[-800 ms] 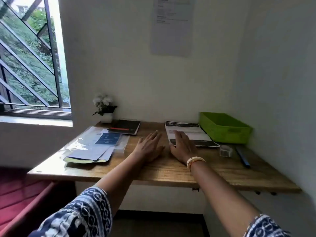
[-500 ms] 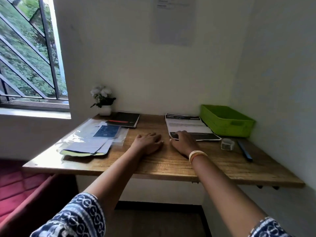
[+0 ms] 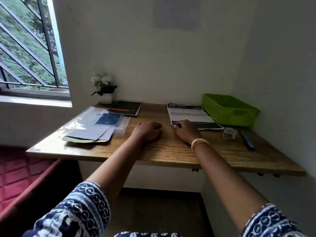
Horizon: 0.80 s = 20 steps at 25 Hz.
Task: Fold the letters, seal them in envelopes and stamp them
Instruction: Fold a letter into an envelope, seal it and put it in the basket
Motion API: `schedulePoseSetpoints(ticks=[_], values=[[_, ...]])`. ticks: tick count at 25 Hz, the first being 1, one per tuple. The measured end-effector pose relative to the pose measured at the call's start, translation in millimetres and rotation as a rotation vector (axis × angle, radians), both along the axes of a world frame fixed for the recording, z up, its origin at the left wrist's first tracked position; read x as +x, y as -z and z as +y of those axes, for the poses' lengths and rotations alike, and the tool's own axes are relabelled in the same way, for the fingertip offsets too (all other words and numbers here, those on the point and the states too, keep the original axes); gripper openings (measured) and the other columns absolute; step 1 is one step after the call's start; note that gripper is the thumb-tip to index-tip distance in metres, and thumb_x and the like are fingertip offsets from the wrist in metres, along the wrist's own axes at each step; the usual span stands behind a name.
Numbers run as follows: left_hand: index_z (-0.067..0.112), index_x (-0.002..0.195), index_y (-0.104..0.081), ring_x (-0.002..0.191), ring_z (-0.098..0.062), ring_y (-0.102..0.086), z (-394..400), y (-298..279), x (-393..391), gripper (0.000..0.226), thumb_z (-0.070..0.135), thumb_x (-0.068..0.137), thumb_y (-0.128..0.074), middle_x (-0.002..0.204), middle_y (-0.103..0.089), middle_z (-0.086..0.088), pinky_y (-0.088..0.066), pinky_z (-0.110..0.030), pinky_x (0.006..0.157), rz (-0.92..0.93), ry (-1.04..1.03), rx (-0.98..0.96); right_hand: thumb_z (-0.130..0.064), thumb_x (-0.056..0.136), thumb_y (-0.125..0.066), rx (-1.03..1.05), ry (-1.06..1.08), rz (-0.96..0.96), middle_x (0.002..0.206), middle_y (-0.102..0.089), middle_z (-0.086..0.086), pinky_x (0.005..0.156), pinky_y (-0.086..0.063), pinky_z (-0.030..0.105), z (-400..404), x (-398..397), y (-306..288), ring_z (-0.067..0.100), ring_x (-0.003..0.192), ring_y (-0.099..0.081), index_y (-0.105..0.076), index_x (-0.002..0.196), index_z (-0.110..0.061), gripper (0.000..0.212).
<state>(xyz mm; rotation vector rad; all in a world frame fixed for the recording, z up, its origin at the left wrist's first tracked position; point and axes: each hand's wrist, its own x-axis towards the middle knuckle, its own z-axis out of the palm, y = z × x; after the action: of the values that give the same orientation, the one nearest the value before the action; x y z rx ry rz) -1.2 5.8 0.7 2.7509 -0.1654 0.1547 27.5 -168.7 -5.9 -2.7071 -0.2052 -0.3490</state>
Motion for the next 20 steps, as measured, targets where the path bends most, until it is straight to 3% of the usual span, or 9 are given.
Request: schedulePoseSetpoints(ticks=[7, 10, 14, 16, 20], values=[[0.033, 0.125, -0.057, 0.120, -0.018, -0.054, 2.2, 1.5, 12.2, 0.033, 0.037, 0.092, -0.051, 0.129, -0.060, 0.003, -0.036, -0.047, 0.108, -0.049, -0.017, -0.045, -0.027, 0.096, -0.048, 0.058, 0.072, -0.203, 0.109, -0.070, 0.014, 0.083, -0.051, 0.035, 2.1, 0.5, -1.7, 0.030, 0.101, -0.064, -0.070, 0.104, -0.010, 0.029], [0.029, 0.119, -0.062, 0.117, -0.019, -0.054, 9.5, -5.4, 25.9, 0.028, 0.030, 0.092, -0.054, 0.126, -0.061, 0.001, -0.041, -0.045, 0.105, -0.020, -0.036, -0.073, -0.019, 0.093, -0.052, 0.133, 0.104, -0.287, 0.105, -0.071, 0.013, 0.084, -0.052, 0.035, 0.5, -0.1, -5.8, 0.029, 0.100, -0.064, -0.071, 0.101, -0.011, 0.021], [0.019, 0.116, -0.065, 0.098, -0.014, -0.057, 14.1, -8.5, 39.5, 0.026, 0.026, 0.093, -0.054, 0.119, -0.065, -0.002, -0.047, -0.030, 0.085, -0.050, -0.132, -0.405, -0.003, 0.086, -0.062, 0.352, -0.012, -0.396, 0.095, -0.073, 0.006, 0.079, -0.045, 0.017, -3.9, -5.6, -13.4, 0.014, 0.089, -0.065, -0.072, 0.091, -0.008, 0.012], [0.015, 0.120, -0.063, 0.091, -0.014, -0.057, 17.1, -6.5, 41.5, 0.030, 0.027, 0.095, -0.051, 0.114, -0.066, -0.005, -0.044, -0.029, 0.078, -0.129, -0.211, -0.567, 0.006, 0.083, -0.059, 0.409, -0.082, -0.411, 0.094, -0.071, 0.004, 0.077, -0.043, 0.014, -3.9, -6.6, -16.8, 0.010, 0.087, -0.061, -0.070, 0.091, -0.006, 0.018], [0.012, 0.135, -0.047, 0.114, -0.028, -0.056, 31.0, -7.0, 46.9, 0.045, 0.028, 0.093, -0.051, 0.130, -0.058, -0.013, -0.044, -0.035, 0.093, -0.198, -0.351, -0.793, 0.009, 0.081, -0.054, 0.446, -0.142, -0.401, 0.093, -0.067, 0.001, 0.075, -0.042, 0.018, -6.6, -0.1, -25.6, 0.013, 0.089, -0.059, -0.068, 0.092, -0.007, 0.024]])
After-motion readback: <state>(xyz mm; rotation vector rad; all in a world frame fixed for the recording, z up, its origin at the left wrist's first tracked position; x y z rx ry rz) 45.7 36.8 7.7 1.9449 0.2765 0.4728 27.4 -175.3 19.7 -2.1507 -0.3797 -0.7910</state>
